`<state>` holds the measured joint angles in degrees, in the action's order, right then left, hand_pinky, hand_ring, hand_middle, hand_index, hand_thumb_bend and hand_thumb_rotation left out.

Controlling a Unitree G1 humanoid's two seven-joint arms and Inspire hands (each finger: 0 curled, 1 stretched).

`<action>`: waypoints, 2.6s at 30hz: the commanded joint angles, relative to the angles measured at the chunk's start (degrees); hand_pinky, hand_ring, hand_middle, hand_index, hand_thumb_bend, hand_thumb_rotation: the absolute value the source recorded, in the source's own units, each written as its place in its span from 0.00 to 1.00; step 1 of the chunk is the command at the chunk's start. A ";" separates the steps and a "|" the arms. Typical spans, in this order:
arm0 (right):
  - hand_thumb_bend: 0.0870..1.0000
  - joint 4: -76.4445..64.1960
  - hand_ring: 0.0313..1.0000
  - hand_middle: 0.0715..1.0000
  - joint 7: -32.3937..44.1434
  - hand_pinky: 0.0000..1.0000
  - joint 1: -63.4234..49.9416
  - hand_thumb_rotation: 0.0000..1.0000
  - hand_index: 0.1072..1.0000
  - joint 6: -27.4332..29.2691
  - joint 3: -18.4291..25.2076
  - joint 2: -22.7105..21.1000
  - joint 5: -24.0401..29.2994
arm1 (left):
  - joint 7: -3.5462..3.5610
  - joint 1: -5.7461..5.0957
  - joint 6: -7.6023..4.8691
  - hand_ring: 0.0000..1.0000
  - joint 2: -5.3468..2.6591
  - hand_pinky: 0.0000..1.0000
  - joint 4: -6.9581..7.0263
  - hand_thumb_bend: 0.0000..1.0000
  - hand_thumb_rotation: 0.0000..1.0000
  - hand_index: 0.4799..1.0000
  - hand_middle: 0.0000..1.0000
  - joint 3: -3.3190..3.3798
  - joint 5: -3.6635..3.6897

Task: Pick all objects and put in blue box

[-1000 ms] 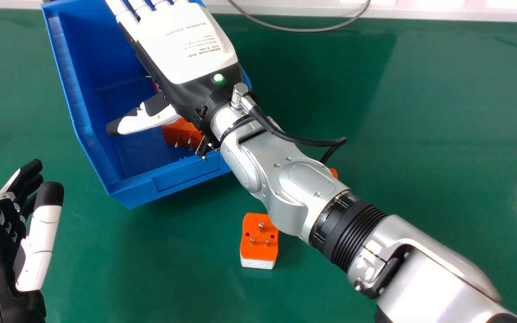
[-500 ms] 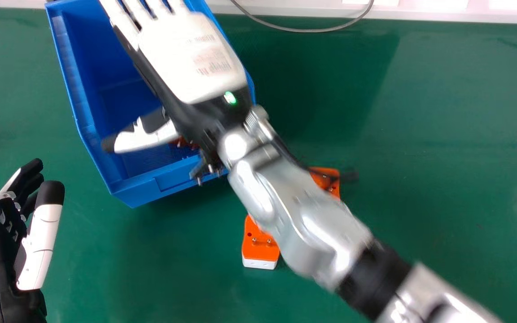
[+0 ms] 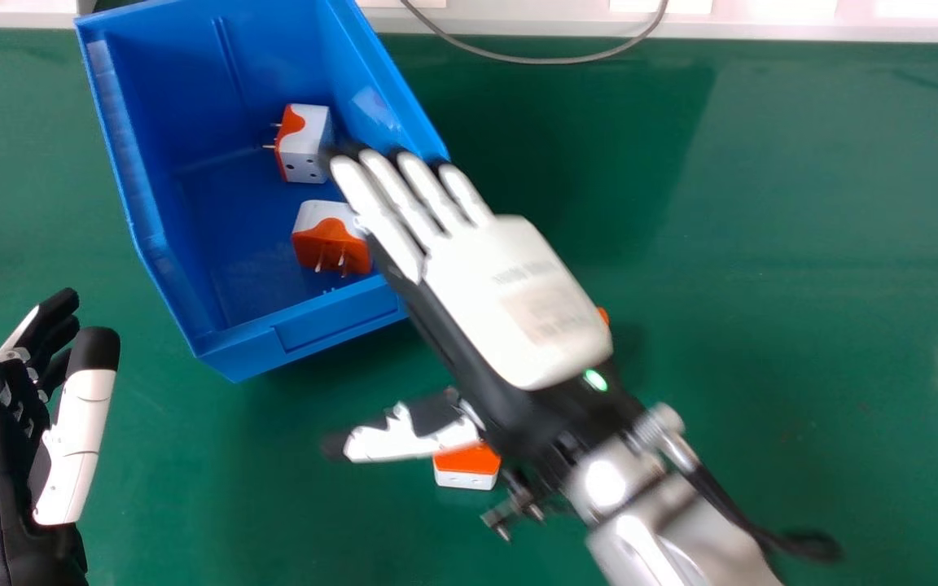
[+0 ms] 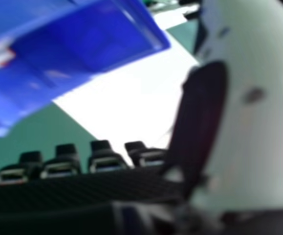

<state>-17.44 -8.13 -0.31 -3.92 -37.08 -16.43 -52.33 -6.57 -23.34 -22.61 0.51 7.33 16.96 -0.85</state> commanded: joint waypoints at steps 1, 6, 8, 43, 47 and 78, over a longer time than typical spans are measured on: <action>0.58 -3.26 1.00 1.00 0.48 1.00 -3.15 0.43 1.00 1.77 1.99 -1.47 0.40 | -0.40 -0.29 -0.91 0.84 0.09 0.83 0.95 0.92 0.78 0.67 0.83 0.30 -0.19; 0.59 -1.41 1.00 1.00 0.13 1.00 -7.94 0.46 1.00 3.50 4.64 -3.83 0.58 | -0.42 -0.65 -0.86 0.84 0.04 0.82 1.51 0.92 0.78 0.66 0.82 0.33 -0.47; 0.58 -0.52 1.00 1.00 -0.18 1.00 -8.97 0.47 1.00 3.98 5.20 -4.29 0.04 | -0.37 -0.74 -0.78 0.84 0.09 0.81 1.66 0.92 0.78 0.66 0.82 0.40 -0.37; 0.51 19.38 1.00 1.00 -0.73 1.00 -1.69 0.49 1.00 2.90 1.57 0.83 -7.39 | 0.02 -0.75 0.32 0.83 -0.01 0.79 2.44 0.95 0.78 0.66 0.82 0.43 0.90; 0.51 19.41 1.00 1.00 -0.77 1.00 -1.56 0.48 1.00 2.92 1.45 1.01 -7.20 | -0.02 -0.60 0.31 0.83 0.10 0.79 2.29 0.95 0.78 0.66 0.82 0.49 0.80; 0.47 23.46 1.00 1.00 -0.76 1.00 0.78 0.45 0.98 1.48 -0.42 1.55 -8.54 | -0.04 0.54 0.30 0.83 0.12 0.79 1.71 0.93 0.78 0.66 0.82 0.43 0.78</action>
<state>6.62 -9.70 0.49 -2.09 -36.96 -14.75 -60.56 -6.36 -22.79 -21.78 0.54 8.16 17.20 -0.10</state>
